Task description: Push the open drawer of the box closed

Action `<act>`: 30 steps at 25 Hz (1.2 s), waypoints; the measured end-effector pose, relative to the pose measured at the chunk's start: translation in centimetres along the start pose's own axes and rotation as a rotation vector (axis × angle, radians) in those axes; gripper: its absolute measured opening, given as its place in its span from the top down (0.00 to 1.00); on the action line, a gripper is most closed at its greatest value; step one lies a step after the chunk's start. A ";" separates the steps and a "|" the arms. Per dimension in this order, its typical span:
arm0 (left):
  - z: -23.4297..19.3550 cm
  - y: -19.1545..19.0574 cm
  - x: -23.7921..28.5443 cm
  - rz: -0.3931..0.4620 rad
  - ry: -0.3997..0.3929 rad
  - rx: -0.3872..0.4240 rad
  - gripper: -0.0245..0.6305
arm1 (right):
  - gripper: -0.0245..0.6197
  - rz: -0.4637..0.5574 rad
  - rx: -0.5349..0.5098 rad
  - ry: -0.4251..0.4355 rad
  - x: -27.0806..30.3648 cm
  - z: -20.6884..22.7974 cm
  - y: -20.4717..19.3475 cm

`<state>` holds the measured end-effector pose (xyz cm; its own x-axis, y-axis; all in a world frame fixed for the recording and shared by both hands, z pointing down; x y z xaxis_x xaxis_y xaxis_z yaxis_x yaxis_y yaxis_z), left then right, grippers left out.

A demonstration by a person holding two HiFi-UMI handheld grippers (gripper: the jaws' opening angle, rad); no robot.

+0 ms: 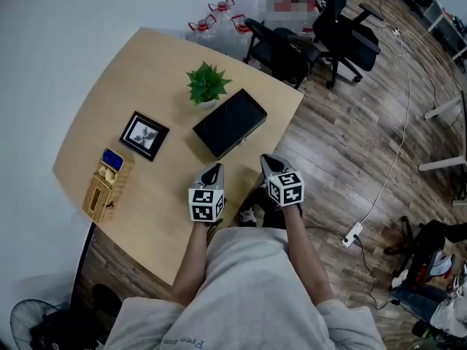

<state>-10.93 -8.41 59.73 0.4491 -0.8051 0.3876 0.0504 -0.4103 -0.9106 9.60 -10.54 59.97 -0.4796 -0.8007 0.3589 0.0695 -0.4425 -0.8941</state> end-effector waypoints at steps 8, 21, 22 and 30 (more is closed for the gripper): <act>0.0 -0.1 0.0 0.002 0.006 -0.001 0.88 | 0.96 0.006 -0.024 -0.028 -0.5 0.5 -0.1; -0.1 0.0 0.1 0.004 0.011 -0.006 0.88 | 0.96 0.004 -0.041 -0.028 -0.3 0.5 -0.2; -0.1 0.0 0.1 0.003 0.011 -0.006 0.88 | 0.96 0.005 -0.042 -0.025 -0.3 0.4 -0.1; -0.2 -0.2 0.0 -0.001 0.012 -0.017 0.88 | 0.96 0.011 -0.046 -0.026 -0.4 0.4 -0.1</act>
<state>-11.09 -8.35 59.96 0.4384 -0.8098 0.3898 0.0354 -0.4178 -0.9078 10.17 -10.33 60.02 -0.4561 -0.8160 0.3551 0.0344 -0.4149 -0.9092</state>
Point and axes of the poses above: the fingertips, and each gripper's own axes: x forward along the fingers, z to its right, y out of its top, the point moved 6 cm from there along -x, backward along the fingers, and after that the axes turned 10 degrees about z, right-handed, at the moved point
